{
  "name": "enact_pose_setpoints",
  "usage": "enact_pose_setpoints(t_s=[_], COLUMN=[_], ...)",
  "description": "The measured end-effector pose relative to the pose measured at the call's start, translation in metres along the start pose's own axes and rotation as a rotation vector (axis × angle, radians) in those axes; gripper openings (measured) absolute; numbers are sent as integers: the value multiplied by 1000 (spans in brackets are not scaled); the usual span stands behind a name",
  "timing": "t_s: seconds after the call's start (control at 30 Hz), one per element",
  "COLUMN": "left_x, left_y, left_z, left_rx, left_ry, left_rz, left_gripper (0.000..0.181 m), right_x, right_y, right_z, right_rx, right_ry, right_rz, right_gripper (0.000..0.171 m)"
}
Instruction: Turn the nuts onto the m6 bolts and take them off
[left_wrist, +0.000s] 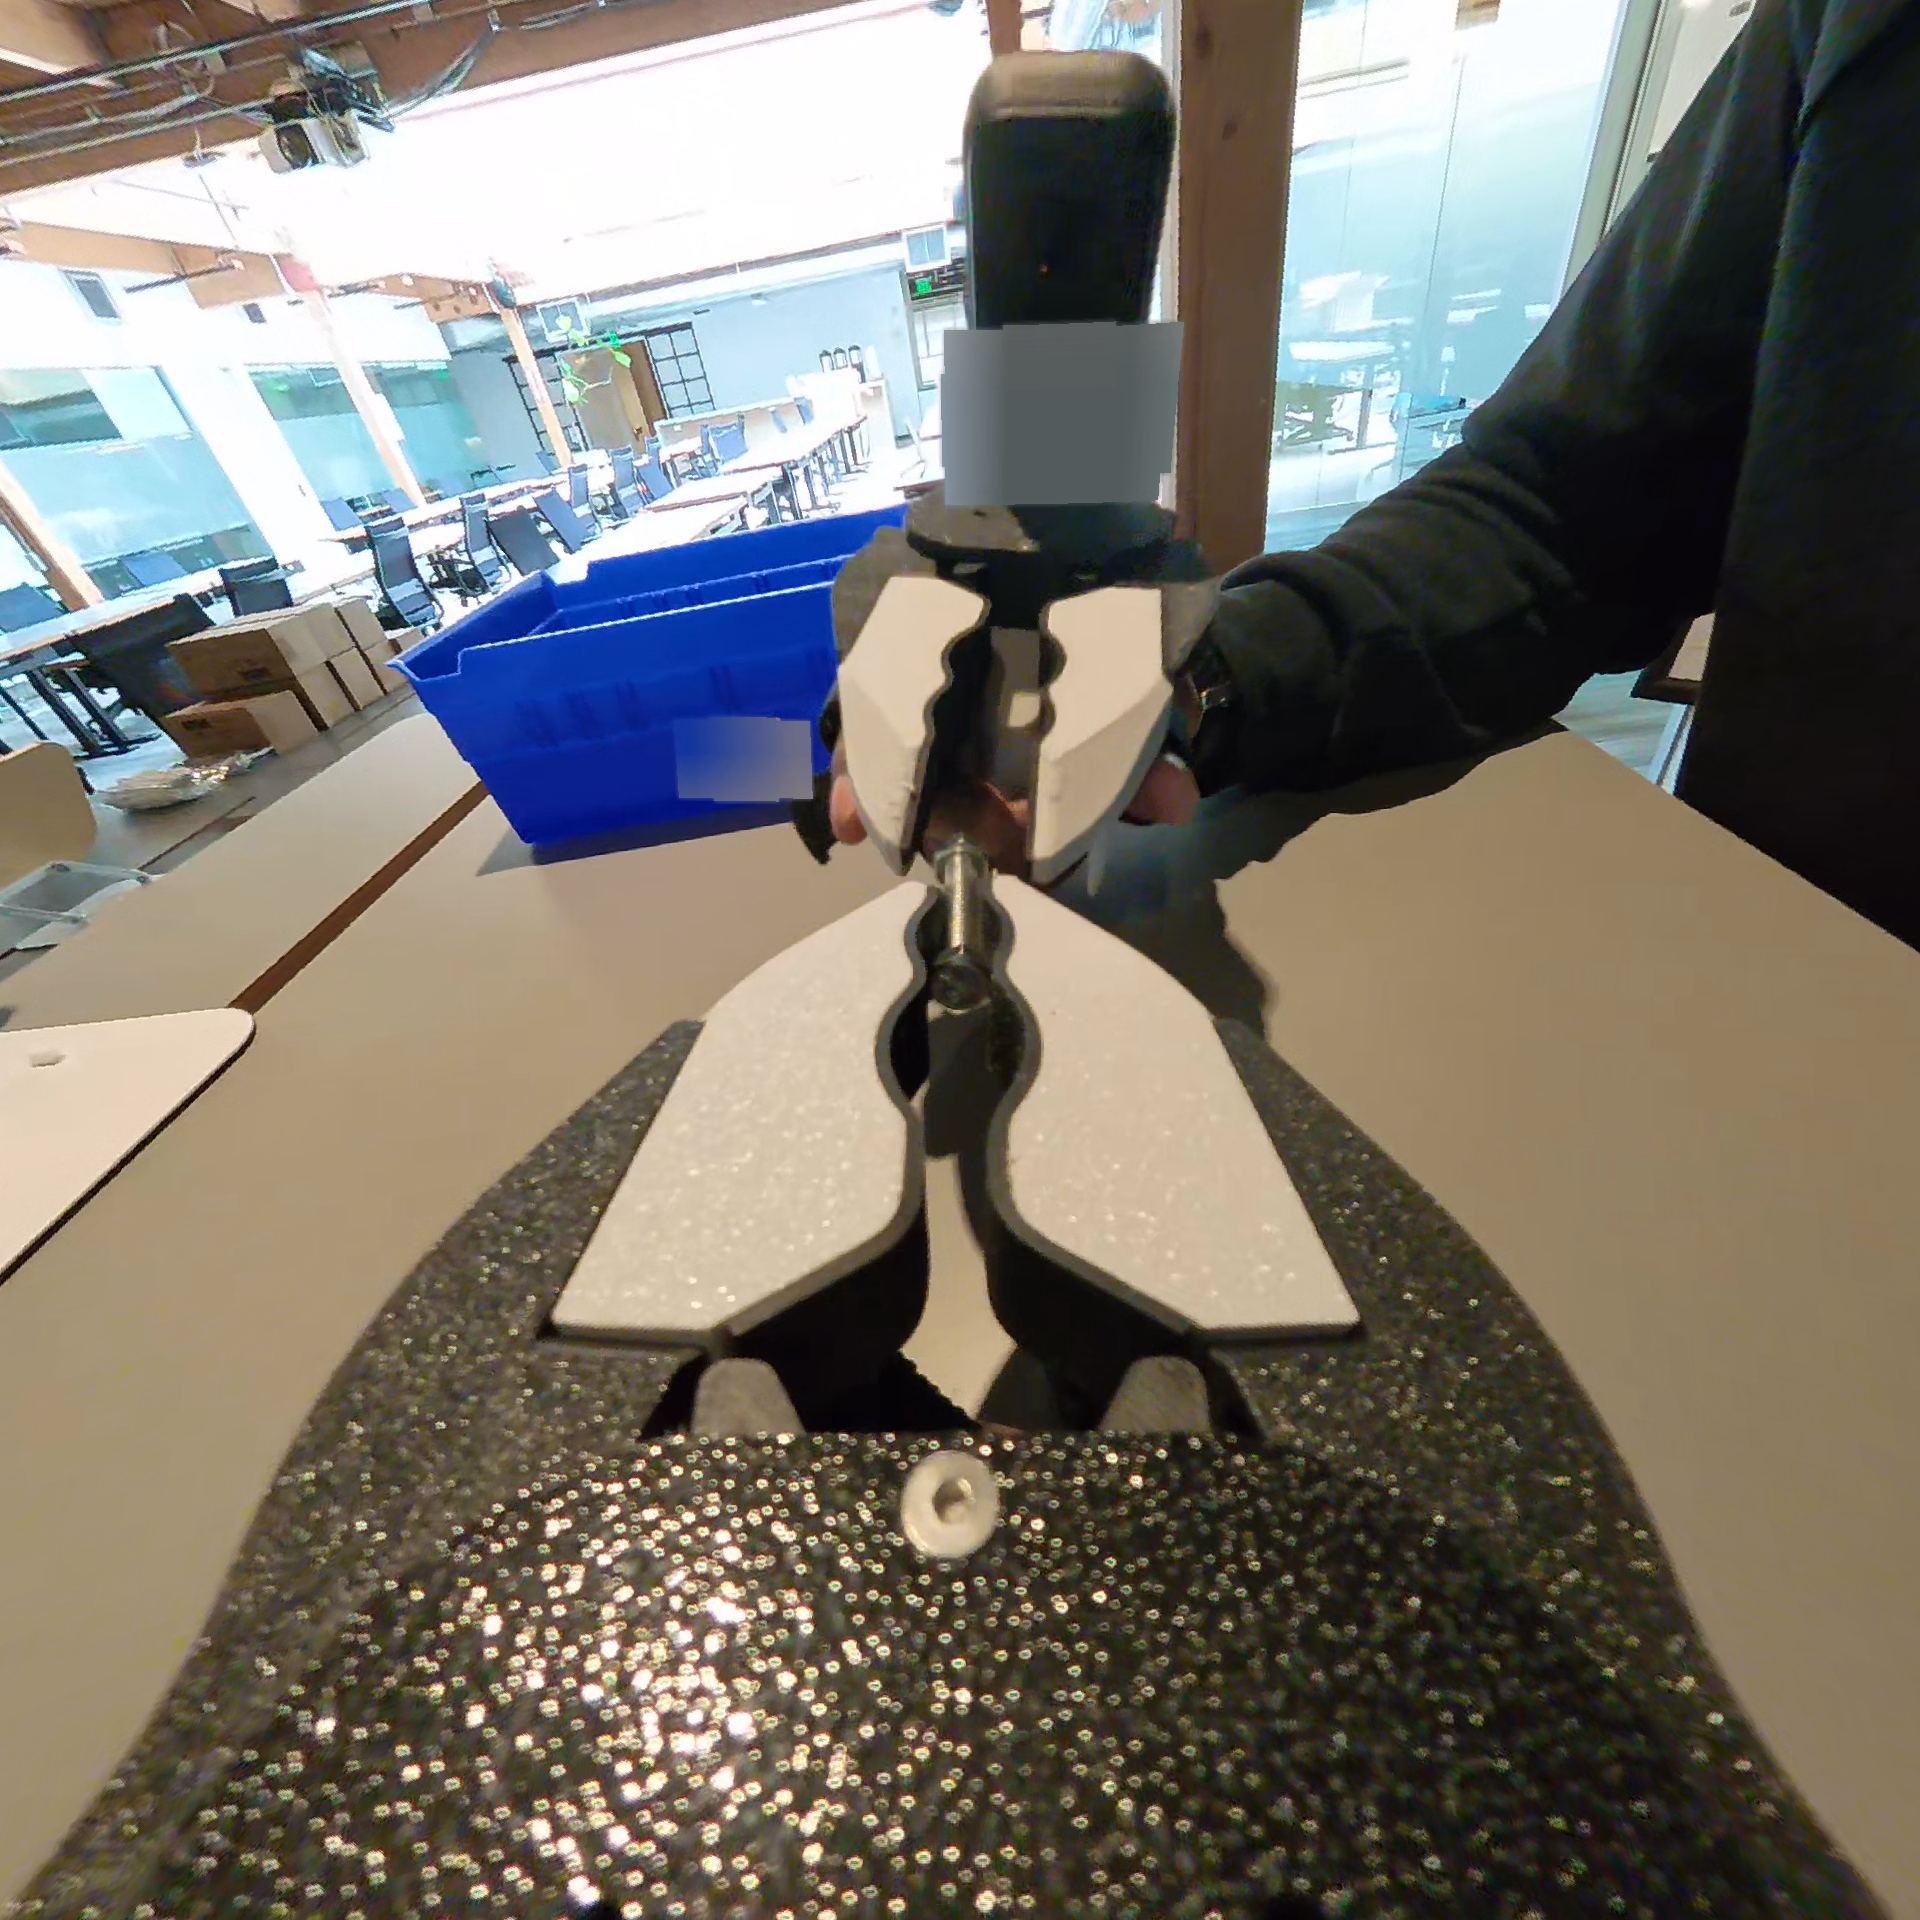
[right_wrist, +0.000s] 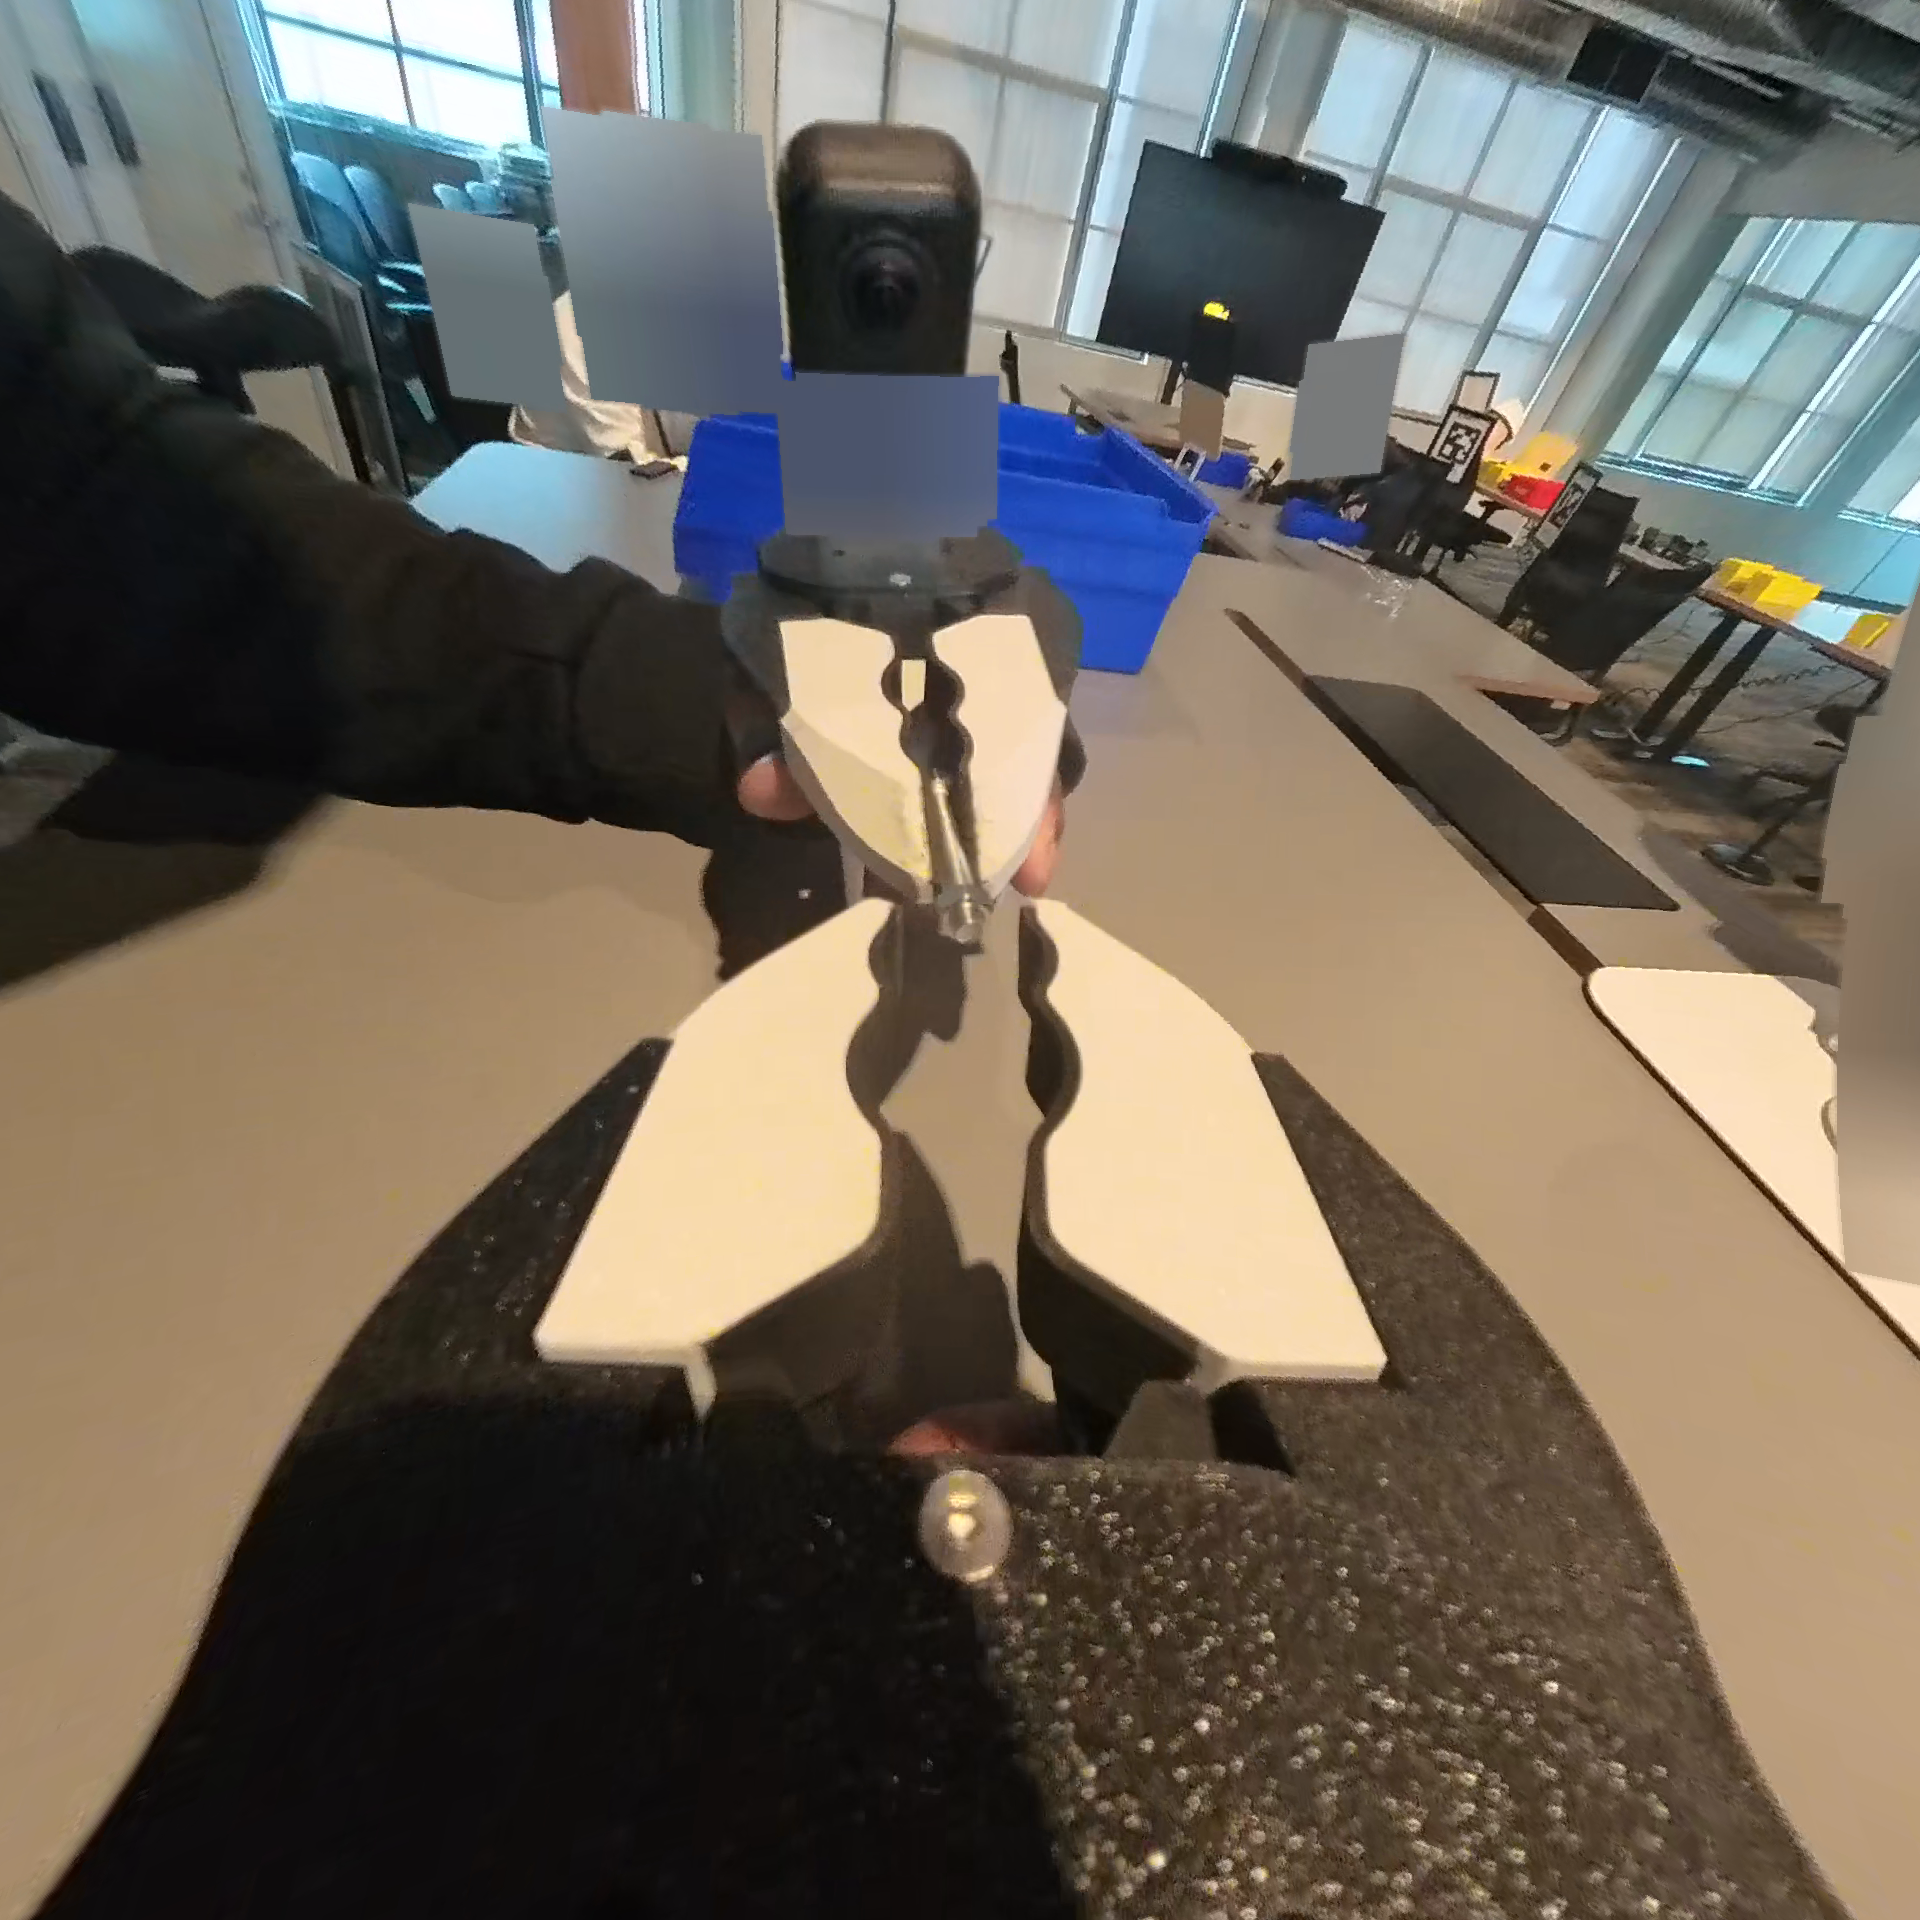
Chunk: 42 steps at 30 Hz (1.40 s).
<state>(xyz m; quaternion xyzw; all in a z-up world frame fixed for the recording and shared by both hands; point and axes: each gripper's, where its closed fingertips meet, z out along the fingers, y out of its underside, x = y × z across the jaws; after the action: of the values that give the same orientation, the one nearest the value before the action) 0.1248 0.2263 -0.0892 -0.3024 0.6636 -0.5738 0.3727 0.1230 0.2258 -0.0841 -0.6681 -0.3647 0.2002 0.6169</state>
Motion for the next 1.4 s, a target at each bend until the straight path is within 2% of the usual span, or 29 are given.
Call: enact_pose_setpoints(t_s=[0.1,0.2,0.37,0.43,0.53,0.6,0.73,0.97,1.2,1.4], left_x=[3,3,-3,-2,-5,-5,-4,1,5,10], left_y=[0,2,4,4,4,2,-3,-7,-9,-8], left_z=[1,2,0,0,0,-2,-5,-4,-4,-2], left_rx=[-5,-16,-28,-27,-30,-12,27,55,69,53], left_ry=[12,7,-33,-29,-41,-41,-20,28,65,92], left_rz=[5,16,49,50,41,27,-6,-57,-89,-98], left_gripper=[5,5,5,5,5,5,5,5,5,5], right_x=[-1,-3,0,-1,0,3,10,-2,-4,-8], right_y=[2,5,5,5,5,6,-3,-4,-10,-7], right_z=[3,5,8,8,6,4,-2,0,0,4], right_rx=[-16,-34,11,46,55,37,60,-1,39,6], right_ry=[6,-32,-199,-254,-232,-169,-20,62,90,105], right_rz=[12,97,657,756,625,478,200,-149,-184,-241], right_gripper=[20,10,10,10,14,26,26,20,18,14])
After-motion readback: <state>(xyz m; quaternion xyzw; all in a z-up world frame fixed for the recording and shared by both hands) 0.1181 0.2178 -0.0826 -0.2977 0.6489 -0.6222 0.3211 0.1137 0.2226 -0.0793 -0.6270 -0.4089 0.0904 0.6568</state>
